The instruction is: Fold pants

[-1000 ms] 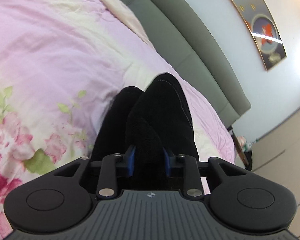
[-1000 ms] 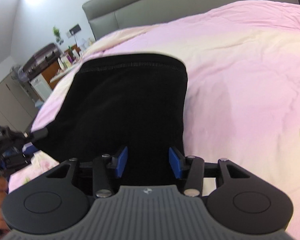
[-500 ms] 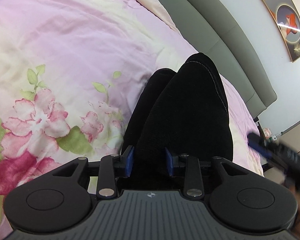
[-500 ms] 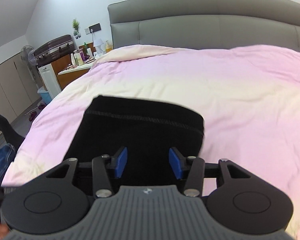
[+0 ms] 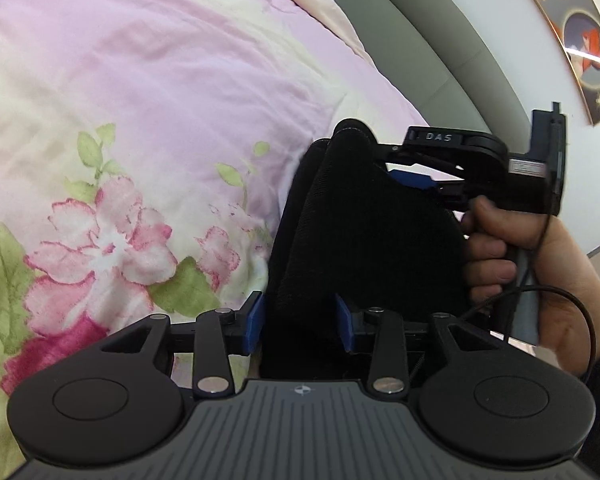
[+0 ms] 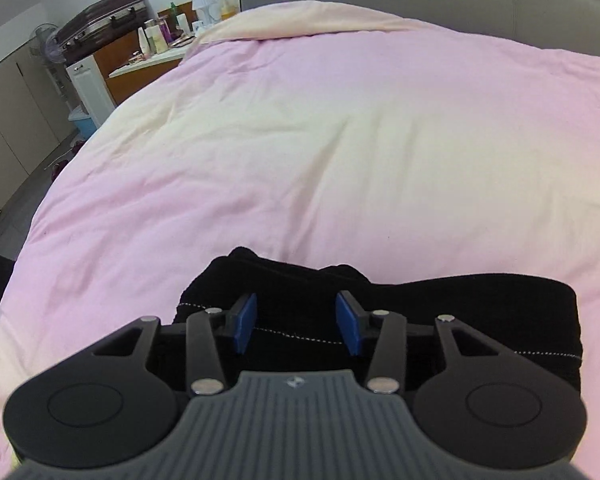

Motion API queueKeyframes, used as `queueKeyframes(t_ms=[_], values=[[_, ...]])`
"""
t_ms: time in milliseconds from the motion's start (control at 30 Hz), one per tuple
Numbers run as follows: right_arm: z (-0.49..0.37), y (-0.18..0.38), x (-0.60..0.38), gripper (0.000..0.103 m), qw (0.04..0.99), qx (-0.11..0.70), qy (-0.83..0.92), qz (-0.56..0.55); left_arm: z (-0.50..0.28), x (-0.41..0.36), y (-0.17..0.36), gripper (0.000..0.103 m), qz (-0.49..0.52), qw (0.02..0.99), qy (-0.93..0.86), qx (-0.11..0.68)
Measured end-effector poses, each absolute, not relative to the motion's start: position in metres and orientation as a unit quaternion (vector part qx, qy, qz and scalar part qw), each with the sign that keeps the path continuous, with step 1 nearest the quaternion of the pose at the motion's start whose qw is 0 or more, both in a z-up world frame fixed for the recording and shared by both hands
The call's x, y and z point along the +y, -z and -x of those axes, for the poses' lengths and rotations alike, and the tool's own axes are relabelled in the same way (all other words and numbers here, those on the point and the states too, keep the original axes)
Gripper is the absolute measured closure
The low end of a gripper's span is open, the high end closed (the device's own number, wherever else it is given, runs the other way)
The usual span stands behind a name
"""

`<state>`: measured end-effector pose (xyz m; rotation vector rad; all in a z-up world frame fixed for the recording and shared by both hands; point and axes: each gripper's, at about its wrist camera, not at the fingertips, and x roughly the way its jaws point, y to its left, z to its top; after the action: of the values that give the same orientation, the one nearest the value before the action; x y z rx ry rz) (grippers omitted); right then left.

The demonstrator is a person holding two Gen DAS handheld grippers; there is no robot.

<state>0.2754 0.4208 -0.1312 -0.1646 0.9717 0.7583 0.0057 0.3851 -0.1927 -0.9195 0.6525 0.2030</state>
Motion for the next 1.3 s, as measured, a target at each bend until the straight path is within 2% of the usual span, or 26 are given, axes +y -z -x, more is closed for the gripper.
queueKeyframes(t_ms=[200, 367, 500, 700, 733, 800, 833, 933, 1000, 1100, 1167, 1233, 1300], values=[[-0.269, 0.131, 0.420, 0.062, 0.819, 0.436, -0.363, 0.087, -0.008, 0.382, 0.192, 0.058, 0.422, 0.845, -0.098, 0.313], [-0.239, 0.095, 0.354, 0.061, 0.843, 0.384, -0.376, 0.014, -0.008, 0.377, 0.190, 0.057, 0.418, 0.848, -0.093, 0.313], [-0.203, 0.089, 0.299, 0.059, 0.858, 0.368, -0.358, 0.008, -0.011, 0.375, 0.189, 0.057, 0.411, 0.850, -0.097, 0.315], [-0.156, 0.115, 0.215, 0.055, 0.862, 0.394, -0.319, -0.025, -0.011, 0.372, 0.188, 0.056, 0.401, 0.854, -0.101, 0.315], [-0.148, 0.123, 0.205, 0.050, 0.858, 0.402, -0.316, -0.037, -0.012, 0.371, 0.188, 0.056, 0.399, 0.854, -0.102, 0.317], [-0.135, 0.139, 0.188, 0.049, 0.849, 0.424, -0.307, -0.076, -0.012, 0.369, 0.187, 0.056, 0.394, 0.856, -0.104, 0.319], [-0.127, 0.146, 0.184, 0.046, 0.846, 0.437, -0.296, -0.074, -0.012, 0.368, 0.187, 0.056, 0.391, 0.857, -0.104, 0.319], [-0.097, 0.158, 0.187, 0.045, 0.846, 0.445, -0.292, 0.018, -0.013, 0.365, 0.184, 0.055, 0.378, 0.862, -0.109, 0.320], [-0.085, 0.163, 0.182, 0.045, 0.840, 0.453, -0.297, 0.035, -0.013, 0.364, 0.180, 0.055, 0.368, 0.866, -0.110, 0.321], [-0.084, 0.161, 0.161, 0.047, 0.835, 0.465, -0.295, -0.018, -0.012, 0.368, 0.165, 0.044, 0.357, 0.868, -0.114, 0.325], [-0.086, 0.154, 0.144, 0.047, 0.837, 0.461, -0.288, -0.063, -0.010, 0.375, 0.152, 0.026, 0.349, 0.868, -0.135, 0.328], [-0.090, 0.147, 0.134, 0.047, 0.839, 0.455, -0.283, -0.090, -0.009, 0.384, 0.138, 0.016, 0.340, 0.869, -0.150, 0.326], [-0.096, 0.141, 0.127, 0.045, 0.841, 0.448, -0.284, -0.109, -0.008, 0.394, 0.126, 0.014, 0.336, 0.876, -0.140, 0.317]])
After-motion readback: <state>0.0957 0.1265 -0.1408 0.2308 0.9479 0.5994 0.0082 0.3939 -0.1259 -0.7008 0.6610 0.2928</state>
